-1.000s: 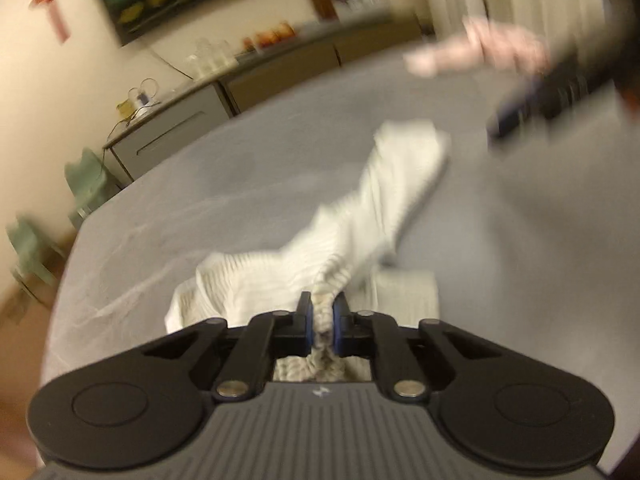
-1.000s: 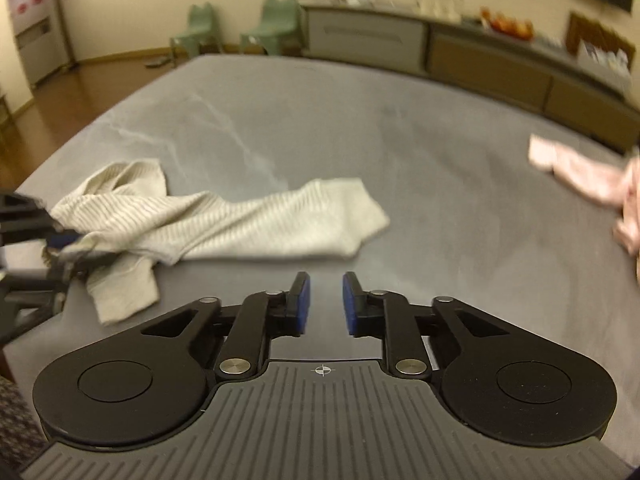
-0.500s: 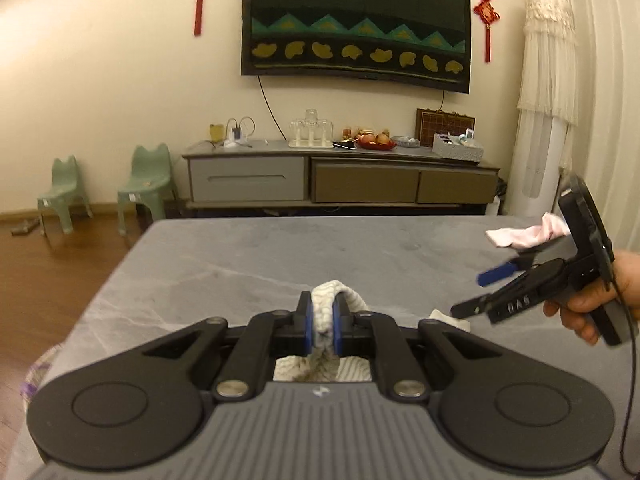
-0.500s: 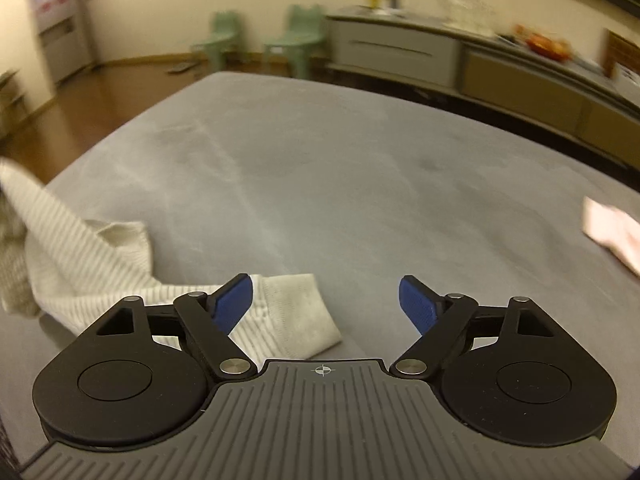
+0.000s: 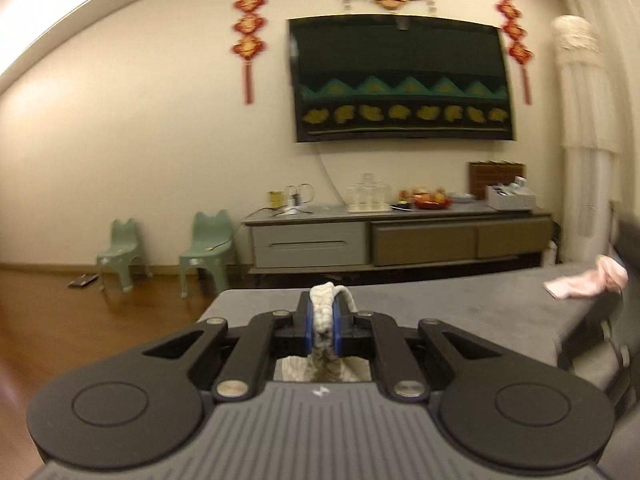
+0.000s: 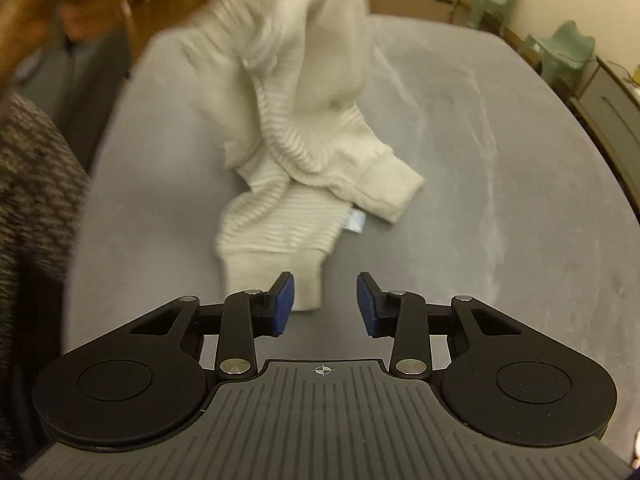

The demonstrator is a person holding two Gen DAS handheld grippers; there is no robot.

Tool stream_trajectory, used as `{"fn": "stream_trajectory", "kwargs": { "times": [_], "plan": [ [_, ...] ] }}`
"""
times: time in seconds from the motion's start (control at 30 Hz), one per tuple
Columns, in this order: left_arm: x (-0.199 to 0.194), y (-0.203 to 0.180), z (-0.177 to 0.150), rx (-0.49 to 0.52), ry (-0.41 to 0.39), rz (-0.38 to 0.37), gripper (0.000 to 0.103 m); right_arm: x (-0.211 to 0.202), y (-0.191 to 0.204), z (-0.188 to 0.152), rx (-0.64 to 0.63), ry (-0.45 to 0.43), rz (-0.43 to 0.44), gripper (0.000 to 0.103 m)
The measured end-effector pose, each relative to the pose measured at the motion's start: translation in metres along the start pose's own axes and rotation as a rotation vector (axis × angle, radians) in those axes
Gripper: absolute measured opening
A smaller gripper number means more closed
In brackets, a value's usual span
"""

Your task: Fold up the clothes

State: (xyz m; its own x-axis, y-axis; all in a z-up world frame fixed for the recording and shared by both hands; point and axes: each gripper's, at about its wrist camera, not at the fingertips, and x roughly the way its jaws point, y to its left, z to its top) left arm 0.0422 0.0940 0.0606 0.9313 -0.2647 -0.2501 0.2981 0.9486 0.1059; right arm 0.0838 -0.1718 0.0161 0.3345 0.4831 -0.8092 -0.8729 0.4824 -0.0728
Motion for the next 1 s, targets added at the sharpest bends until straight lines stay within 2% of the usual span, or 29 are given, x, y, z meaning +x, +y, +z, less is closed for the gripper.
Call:
{"fn": "stream_trajectory", "kwargs": {
  "times": [0.03, 0.07, 0.13, 0.17, 0.23, 0.33, 0.43, 0.53, 0.67, 0.7, 0.8, 0.93, 1.0],
  "plan": [
    [-0.007, -0.001, -0.001, 0.004, -0.023, -0.034, 0.009, -0.009, -0.003, 0.001, 0.018, -0.038, -0.005, 0.059],
    [-0.014, -0.002, -0.001, 0.009, -0.047, -0.068, 0.009, -0.014, -0.009, 0.004, 0.057, -0.091, -0.027, 0.065],
    [-0.03, -0.005, -0.004, 0.003, -0.105, -0.159, 0.009, -0.016, -0.021, 0.011, 0.142, -0.193, -0.081, 0.085],
    [-0.038, -0.006, -0.005, -0.005, -0.136, -0.212, 0.009, -0.013, -0.024, 0.015, 0.173, -0.227, -0.1, 0.086],
    [-0.046, -0.002, -0.011, -0.029, -0.168, -0.302, 0.009, -0.002, -0.023, 0.022, 0.166, -0.239, -0.107, 0.087],
    [-0.049, 0.003, -0.019, -0.038, -0.165, -0.403, 0.009, 0.014, -0.01, 0.027, 0.083, -0.204, -0.084, 0.093],
    [-0.047, 0.01, -0.024, -0.031, -0.146, -0.454, 0.009, 0.024, 0.008, 0.029, -0.042, -0.161, -0.044, 0.094],
    [-0.03, 0.009, -0.022, -0.064, -0.123, -0.366, 0.01, 0.031, 0.017, 0.032, -0.088, -0.137, -0.033, 0.095],
    [0.021, 0.023, 0.005, -0.163, -0.019, -0.217, 0.009, 0.022, 0.0, 0.03, 0.047, -0.144, -0.125, 0.095],
    [0.028, 0.032, 0.017, -0.185, -0.01, -0.155, 0.009, 0.019, -0.004, 0.029, 0.084, -0.147, -0.151, 0.095],
    [0.031, 0.077, 0.054, -0.336, -0.016, -0.094, 0.009, 0.006, -0.019, 0.025, 0.214, -0.168, -0.207, 0.095],
    [0.017, 0.089, 0.117, -0.249, -0.02, -0.042, 0.009, -0.026, -0.041, 0.01, 0.4, -0.255, -0.173, 0.095],
    [0.023, 0.059, 0.139, -0.172, 0.004, -0.069, 0.009, -0.037, -0.05, 0.007, 0.472, -0.29, -0.172, 0.095]
  ]
}}
